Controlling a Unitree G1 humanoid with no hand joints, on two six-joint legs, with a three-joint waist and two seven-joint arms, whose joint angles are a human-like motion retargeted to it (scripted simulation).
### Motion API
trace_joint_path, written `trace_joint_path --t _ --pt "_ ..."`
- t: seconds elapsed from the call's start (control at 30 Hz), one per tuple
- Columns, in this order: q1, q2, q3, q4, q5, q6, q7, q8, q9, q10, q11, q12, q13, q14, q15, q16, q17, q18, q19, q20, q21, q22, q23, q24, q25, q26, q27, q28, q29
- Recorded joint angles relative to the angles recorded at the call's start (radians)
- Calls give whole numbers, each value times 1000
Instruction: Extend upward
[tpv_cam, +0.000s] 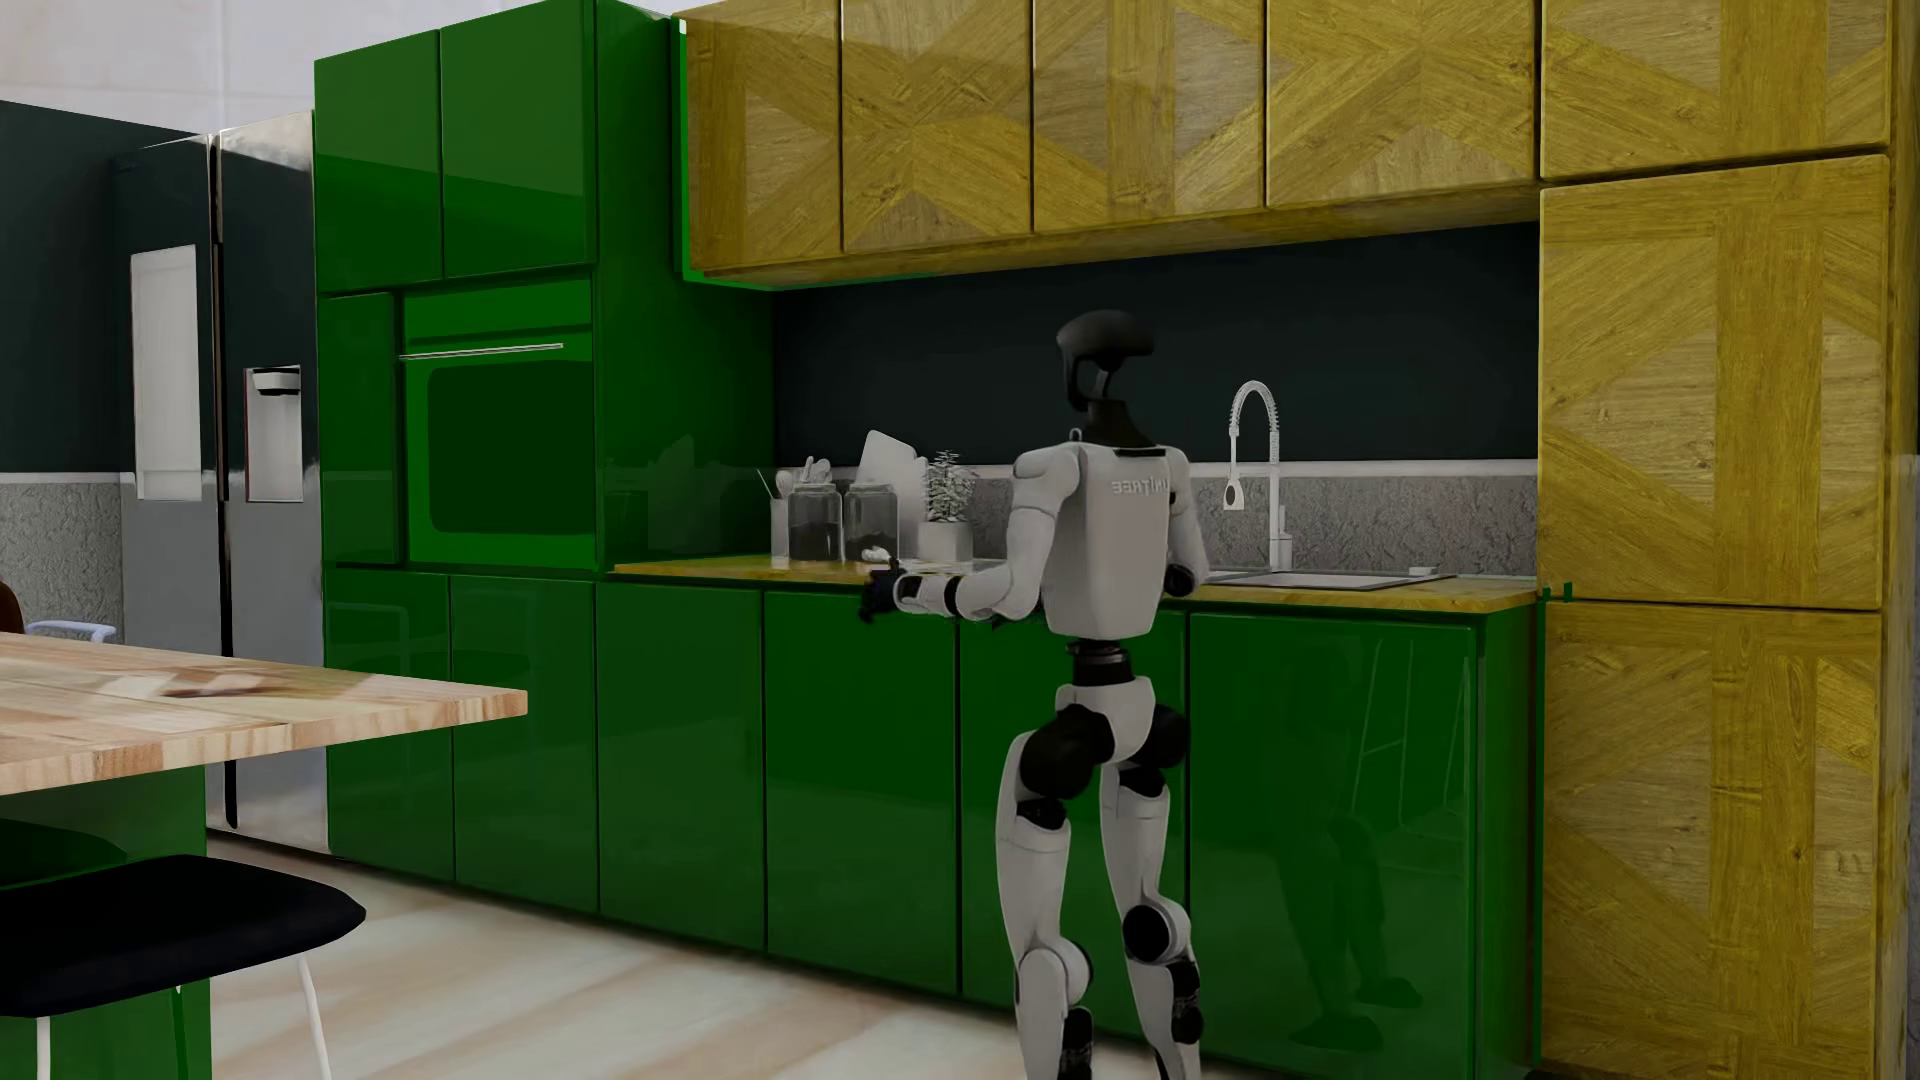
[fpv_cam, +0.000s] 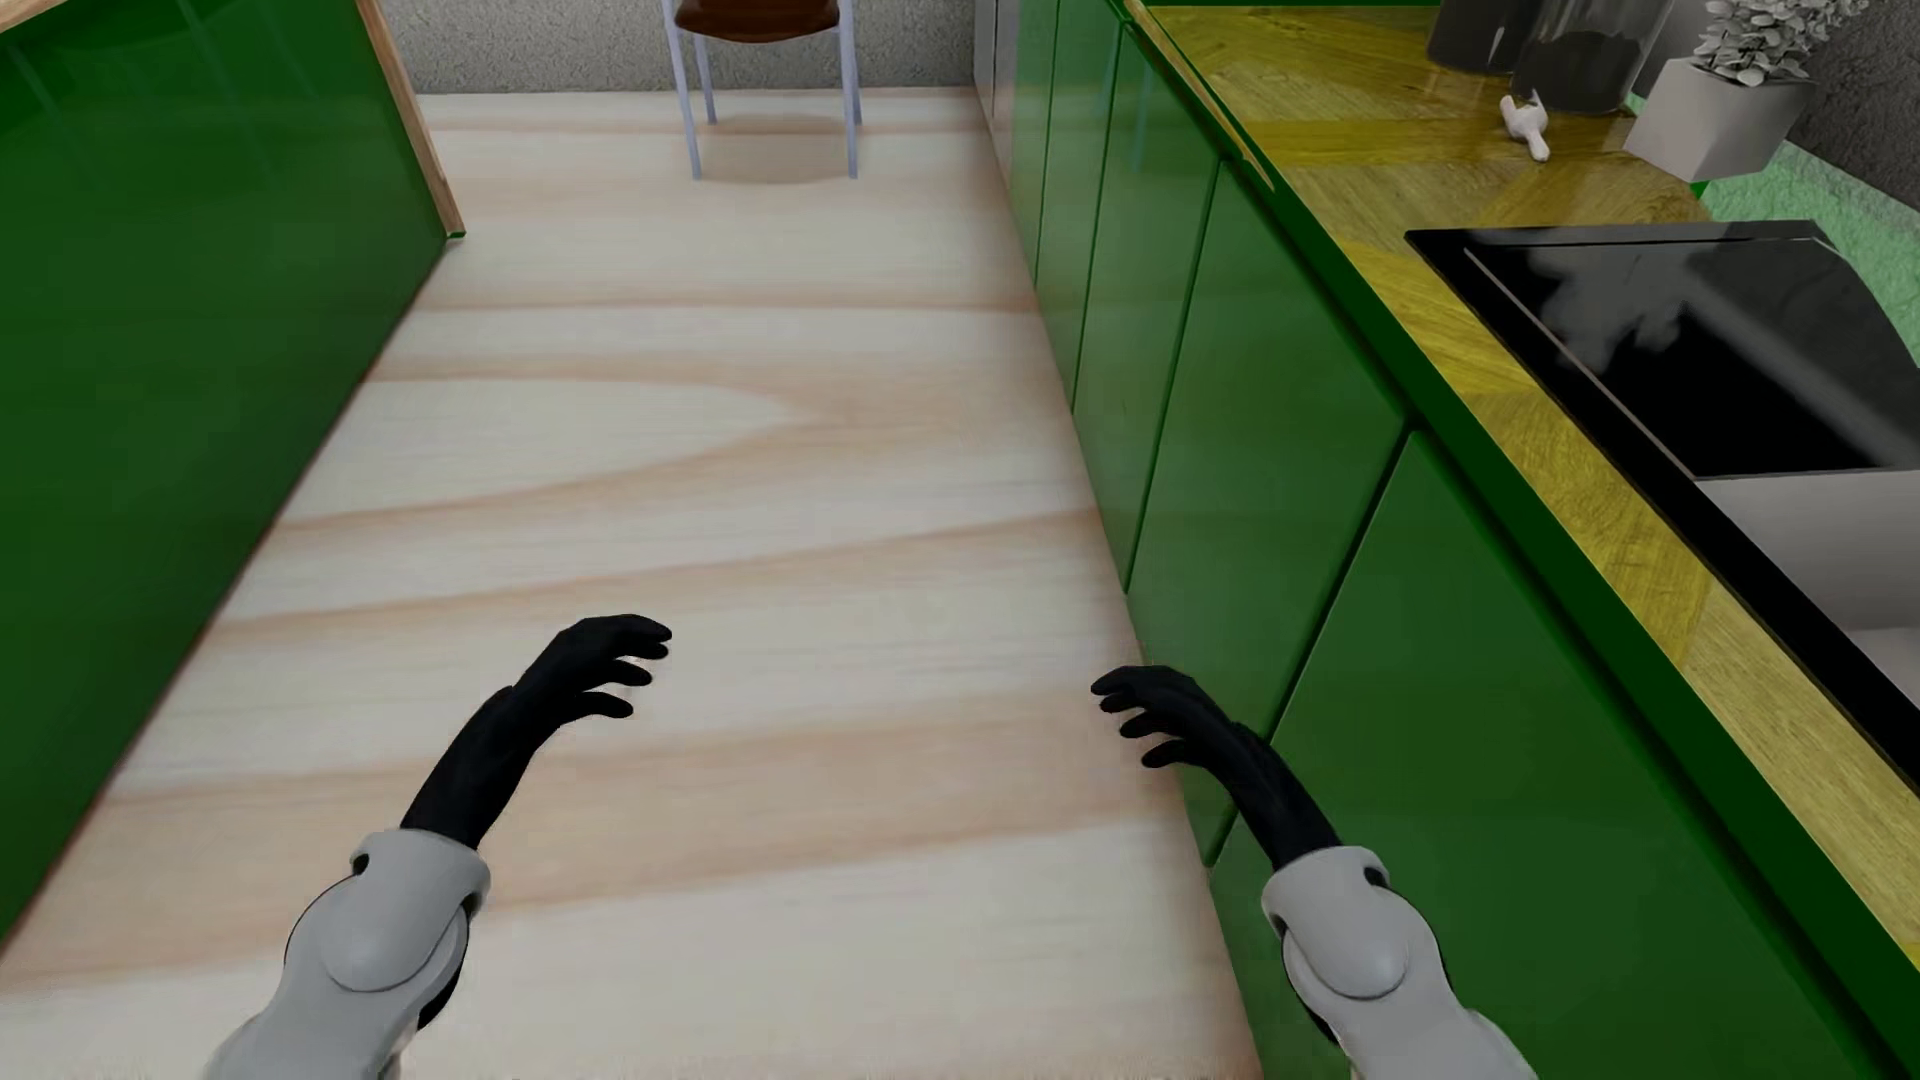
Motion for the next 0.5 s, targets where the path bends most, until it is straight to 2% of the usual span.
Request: trace_joint_path --t 0.27,0.5 --pt "-5 2 -1 0 2 -1 0 0 -2 4 -8 -169 -151 6 7 84 -66 0 0 251 -216 -151 -222 0 0 0 0 0 0" --pt "-11 0 -11 0 5 1 0 0 0 6 -11 -386 -368 8 12 202 -129 0 0 356 -394 -143 -276 0 0 0 0 0 0"
